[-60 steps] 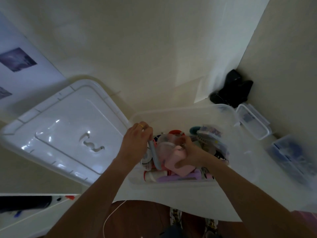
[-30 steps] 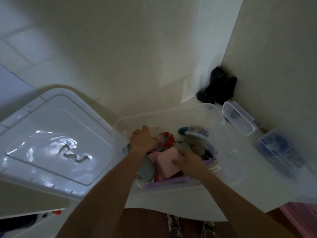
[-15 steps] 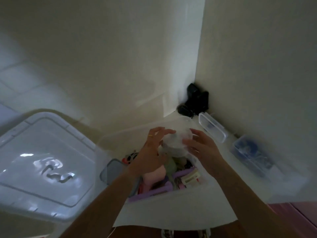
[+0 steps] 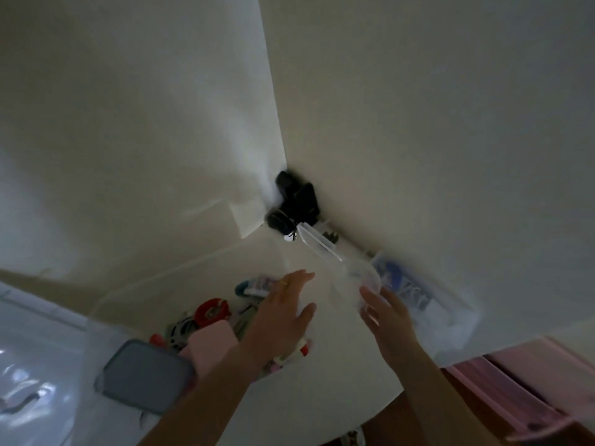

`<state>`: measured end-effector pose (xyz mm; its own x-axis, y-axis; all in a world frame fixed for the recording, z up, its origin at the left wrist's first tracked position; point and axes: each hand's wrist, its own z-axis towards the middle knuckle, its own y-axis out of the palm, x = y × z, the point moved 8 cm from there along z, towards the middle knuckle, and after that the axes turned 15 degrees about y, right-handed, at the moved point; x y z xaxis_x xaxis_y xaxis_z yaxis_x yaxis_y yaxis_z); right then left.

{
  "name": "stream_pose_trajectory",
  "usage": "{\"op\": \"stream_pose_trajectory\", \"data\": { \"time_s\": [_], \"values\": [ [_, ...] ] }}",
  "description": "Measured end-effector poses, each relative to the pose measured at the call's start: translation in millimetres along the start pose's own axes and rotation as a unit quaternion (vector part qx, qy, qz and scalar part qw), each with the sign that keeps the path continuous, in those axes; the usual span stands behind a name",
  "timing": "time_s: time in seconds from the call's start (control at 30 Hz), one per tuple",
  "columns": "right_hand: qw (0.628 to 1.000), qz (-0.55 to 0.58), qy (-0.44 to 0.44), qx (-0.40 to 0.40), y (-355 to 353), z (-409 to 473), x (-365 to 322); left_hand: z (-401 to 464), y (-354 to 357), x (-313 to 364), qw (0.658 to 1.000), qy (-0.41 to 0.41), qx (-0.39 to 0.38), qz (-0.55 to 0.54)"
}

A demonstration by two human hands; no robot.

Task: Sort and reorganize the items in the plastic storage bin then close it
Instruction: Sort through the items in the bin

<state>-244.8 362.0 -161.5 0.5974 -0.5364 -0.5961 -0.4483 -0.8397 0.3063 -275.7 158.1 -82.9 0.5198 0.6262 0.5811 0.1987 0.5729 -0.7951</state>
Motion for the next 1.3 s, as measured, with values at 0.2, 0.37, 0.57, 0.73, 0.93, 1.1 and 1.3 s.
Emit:
{"op": "stream_pose_trajectory", "data": {
  "time_s": [0.2, 0.37, 0.57, 0.73, 0.93, 1.1, 1.3],
  "values": [
    [0.986, -0.084, 0.104, 0.105, -9.2, 73.5, 55.3, -11.1, 16.2, -13.7, 0.985, -0.001, -0.004, 0.171],
    [0.968, -0.160, 0.116, 0.154, -11.3, 118.5, 75.7, -20.2, 29.2, -22.9, 0.986, -0.025, -0.024, 0.165],
    [0.954, -0.212, 0.101, 0.187, -9.9, 110.8, 68.4, -18.5, 30.1, -20.8, 0.988, -0.027, -0.045, 0.146],
    [0.923, -0.303, -0.182, 0.150, 59.0, 29.1, 5.4, -39.6, 16.7, -41.4, 0.961, -0.067, -0.149, 0.224],
    [0.798, -0.487, -0.348, -0.074, 203.4, -65.0, 14.5, -118.7, -80.0, -83.5, 0.942, -0.191, -0.069, 0.267],
    [0.521, -0.813, -0.208, -0.155, 262.0, -15.6, 134.2, -202.0, -120.9, -150.9, 0.880, -0.237, -0.246, 0.331],
    [0.434, -0.857, -0.162, -0.227, 280.2, -16.5, 170.2, -207.3, -108.5, -170.9, 0.847, -0.131, -0.349, 0.379]
  ]
}}
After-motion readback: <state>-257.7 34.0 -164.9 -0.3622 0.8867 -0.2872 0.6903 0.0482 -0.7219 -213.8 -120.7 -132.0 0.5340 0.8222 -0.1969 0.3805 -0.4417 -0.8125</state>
